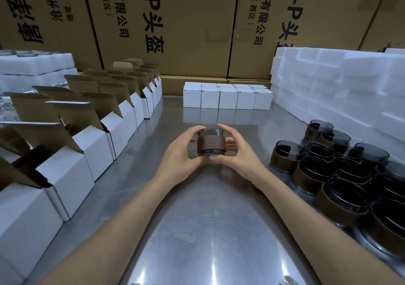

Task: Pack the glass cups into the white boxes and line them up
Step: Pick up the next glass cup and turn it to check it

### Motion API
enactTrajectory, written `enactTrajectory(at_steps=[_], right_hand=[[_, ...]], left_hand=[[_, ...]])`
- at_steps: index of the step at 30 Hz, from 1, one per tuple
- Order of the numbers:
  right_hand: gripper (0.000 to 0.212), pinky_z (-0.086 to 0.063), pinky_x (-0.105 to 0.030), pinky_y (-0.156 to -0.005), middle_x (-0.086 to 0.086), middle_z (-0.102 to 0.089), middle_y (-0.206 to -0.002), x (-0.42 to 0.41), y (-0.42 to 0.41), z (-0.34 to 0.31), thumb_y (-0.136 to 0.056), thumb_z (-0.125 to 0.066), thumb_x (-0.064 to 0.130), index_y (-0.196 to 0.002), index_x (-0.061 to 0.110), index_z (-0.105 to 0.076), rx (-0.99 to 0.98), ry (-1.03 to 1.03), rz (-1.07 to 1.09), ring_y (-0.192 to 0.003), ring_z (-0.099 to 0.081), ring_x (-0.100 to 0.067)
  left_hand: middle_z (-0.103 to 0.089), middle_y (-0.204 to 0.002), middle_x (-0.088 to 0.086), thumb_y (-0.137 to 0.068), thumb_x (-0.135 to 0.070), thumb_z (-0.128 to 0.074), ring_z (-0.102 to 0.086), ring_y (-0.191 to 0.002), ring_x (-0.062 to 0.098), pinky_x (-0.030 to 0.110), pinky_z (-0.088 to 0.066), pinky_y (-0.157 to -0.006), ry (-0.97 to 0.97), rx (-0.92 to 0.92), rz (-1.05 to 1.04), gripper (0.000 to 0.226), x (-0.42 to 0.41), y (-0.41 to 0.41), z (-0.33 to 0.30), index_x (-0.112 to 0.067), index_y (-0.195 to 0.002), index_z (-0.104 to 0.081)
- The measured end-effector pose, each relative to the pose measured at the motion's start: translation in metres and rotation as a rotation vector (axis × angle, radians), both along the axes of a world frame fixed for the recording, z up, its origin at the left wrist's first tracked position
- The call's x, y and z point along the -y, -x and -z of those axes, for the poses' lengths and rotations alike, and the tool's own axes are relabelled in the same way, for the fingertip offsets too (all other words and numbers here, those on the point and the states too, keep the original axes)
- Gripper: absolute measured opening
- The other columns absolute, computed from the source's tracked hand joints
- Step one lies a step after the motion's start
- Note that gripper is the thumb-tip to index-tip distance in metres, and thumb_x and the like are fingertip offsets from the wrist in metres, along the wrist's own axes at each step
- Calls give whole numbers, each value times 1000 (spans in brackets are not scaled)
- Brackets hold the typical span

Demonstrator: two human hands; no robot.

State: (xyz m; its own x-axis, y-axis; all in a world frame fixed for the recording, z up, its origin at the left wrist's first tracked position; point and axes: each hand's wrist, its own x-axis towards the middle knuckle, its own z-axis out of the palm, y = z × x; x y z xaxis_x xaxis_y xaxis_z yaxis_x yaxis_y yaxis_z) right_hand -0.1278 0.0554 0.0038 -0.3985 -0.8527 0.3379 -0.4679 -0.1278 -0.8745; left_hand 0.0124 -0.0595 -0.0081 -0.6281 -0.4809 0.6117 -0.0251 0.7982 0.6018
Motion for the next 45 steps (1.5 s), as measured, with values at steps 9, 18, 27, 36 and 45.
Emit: enactTrajectory(at_steps=[9,18,27,36,45], right_hand=[[63,-42,-11,-87,10,-57,-115,5,-2,4,-64,-85,5,-112,25,-50,-49,109,69,-105,-52,2],[66,-42,-15,-89,22,-50,-115,6,-5,4,-68,-83,6,-117,23,-43,-24,47,25,-106,-47,12],[76,-38,-10,-88,16,-44,-126,6,-6,3,-70,-83,17,-130,31,-38,-101,41,31,-116,-44,2],[67,-37,-11,-86,10,-52,-124,6,-8,2,-66,-85,12,-118,30,-47,-130,112,78,-113,-48,-2],[65,-43,-14,-89,12,-52,-114,6,-4,4,-64,-86,10,-112,24,-44,21,106,80,-106,-54,-8]], left_hand=[[-52,-134,-12,-76,-23,-79,-46,-124,4,21,-33,-103,80,47,-7,70,-1,2,2,-25,-137,-44],[-50,-113,-33,-73,-25,-81,-44,-119,-8,55,-24,-111,-84,80,-4,64,-5,-1,-2,-26,-123,-41],[-51,-111,-27,-73,-20,-79,-49,-117,5,52,-31,-108,-51,77,-26,61,-5,-2,-3,-31,-119,-39],[-54,-120,-6,-71,-18,-80,-52,-115,19,39,-41,-101,71,30,-37,64,-3,1,-1,-17,-127,-49],[-54,-125,-10,-72,-15,-80,-49,-123,13,38,-39,-104,-105,45,-20,67,-1,2,1,-18,-129,-43]])
